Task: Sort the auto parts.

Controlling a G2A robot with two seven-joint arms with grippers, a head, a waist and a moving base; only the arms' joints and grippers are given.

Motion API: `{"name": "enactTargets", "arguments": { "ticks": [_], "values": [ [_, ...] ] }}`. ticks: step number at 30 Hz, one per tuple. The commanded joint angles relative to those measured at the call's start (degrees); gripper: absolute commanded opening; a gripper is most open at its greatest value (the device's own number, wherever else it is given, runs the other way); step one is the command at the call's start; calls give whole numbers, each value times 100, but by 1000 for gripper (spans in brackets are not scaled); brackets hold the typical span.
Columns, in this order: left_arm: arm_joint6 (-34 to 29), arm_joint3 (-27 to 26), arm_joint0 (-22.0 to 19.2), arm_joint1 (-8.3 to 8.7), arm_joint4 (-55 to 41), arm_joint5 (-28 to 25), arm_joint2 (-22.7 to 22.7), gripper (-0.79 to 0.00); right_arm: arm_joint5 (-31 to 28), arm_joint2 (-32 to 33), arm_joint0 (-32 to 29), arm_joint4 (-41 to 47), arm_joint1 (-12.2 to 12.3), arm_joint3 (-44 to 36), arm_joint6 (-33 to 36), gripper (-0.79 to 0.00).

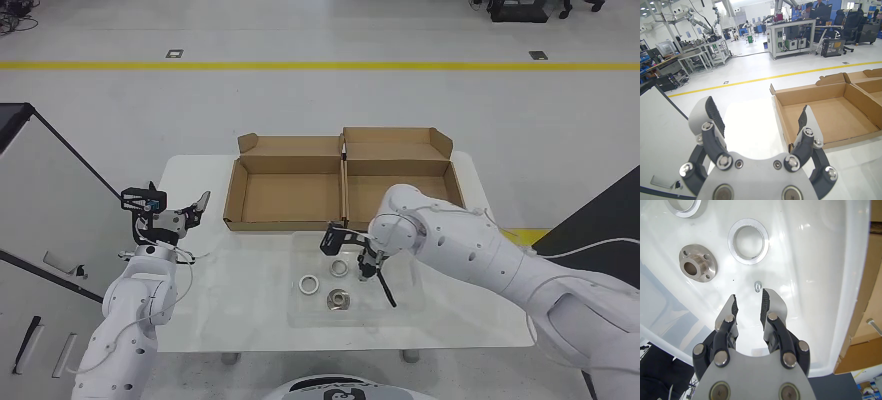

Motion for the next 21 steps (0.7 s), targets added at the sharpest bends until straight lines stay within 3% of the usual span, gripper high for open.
{"name": "enactTargets", "arguments": {
  "ticks": [1, 21],
  "values": [
    [0, 0, 0, 0, 0, 0, 0, 0, 8, -9, 4, -9, -35, 33, -6, -514],
    [0, 0, 0, 0, 0, 0, 0, 0, 44, -48, -88, -209, -271, 423, -56, -533]
  ]
}}
